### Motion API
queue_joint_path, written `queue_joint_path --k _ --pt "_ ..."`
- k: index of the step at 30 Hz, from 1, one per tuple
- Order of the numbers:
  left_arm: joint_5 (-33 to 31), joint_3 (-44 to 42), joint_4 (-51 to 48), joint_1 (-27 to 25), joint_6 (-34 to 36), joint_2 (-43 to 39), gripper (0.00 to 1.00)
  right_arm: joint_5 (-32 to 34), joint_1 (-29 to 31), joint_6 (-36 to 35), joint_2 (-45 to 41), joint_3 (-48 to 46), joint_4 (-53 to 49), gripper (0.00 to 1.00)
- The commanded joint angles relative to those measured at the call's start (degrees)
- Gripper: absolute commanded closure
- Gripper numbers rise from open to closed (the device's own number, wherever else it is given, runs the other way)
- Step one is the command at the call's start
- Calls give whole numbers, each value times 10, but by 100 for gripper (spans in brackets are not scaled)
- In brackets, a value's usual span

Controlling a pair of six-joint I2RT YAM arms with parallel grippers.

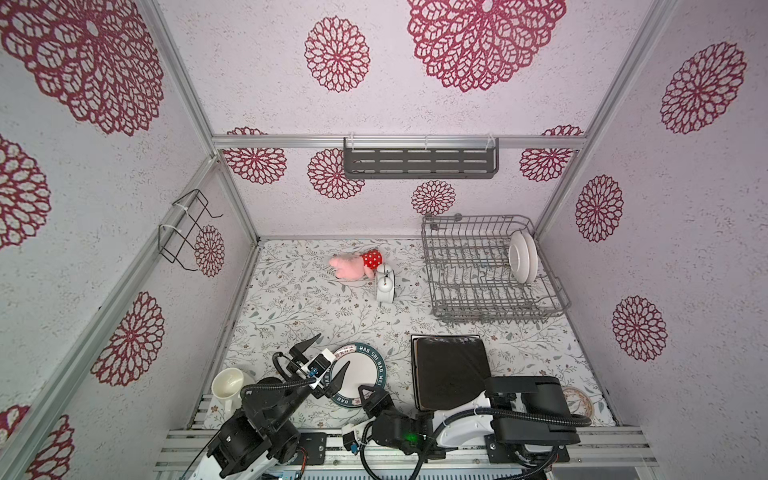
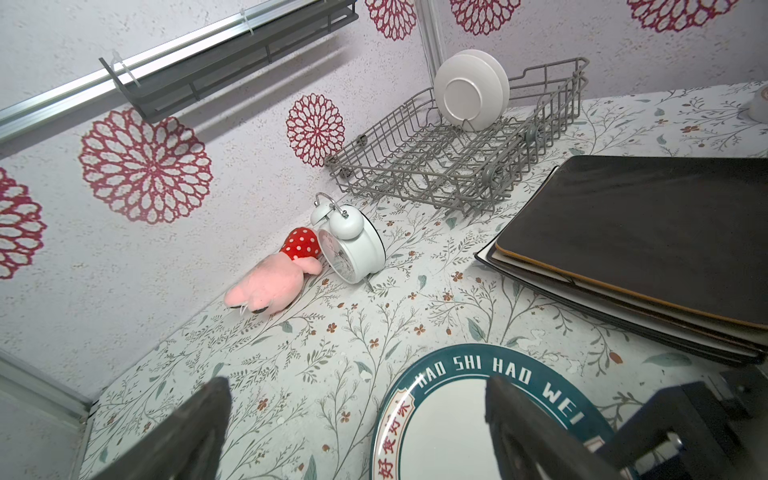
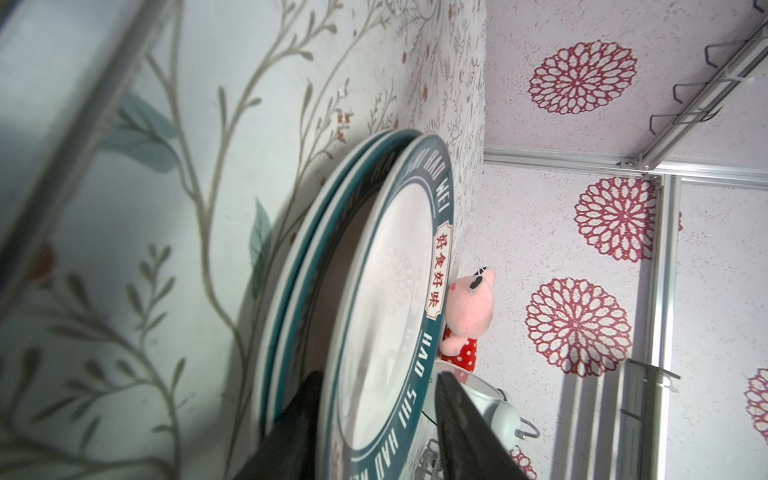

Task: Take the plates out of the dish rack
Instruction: 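Open the right gripper and release the plate on the stack, then raise the open right gripper and move it back to the rack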

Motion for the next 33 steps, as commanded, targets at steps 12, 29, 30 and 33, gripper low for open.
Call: queue_joint_path --k 12,29,30,33 --pt "8 2 1 -7 8 -4 3 -71 9 170 -204 46 -343 1" --pt "-3 1 4 -6 5 35 3 70 -333 438 -552 103 -430 1" --pt "-3 1 5 -6 4 35 3 63 -364 437 -565 111 -449 1" --pt "-6 0 7 -5 4 38 3 17 -500 508 -581 157 -539 1"
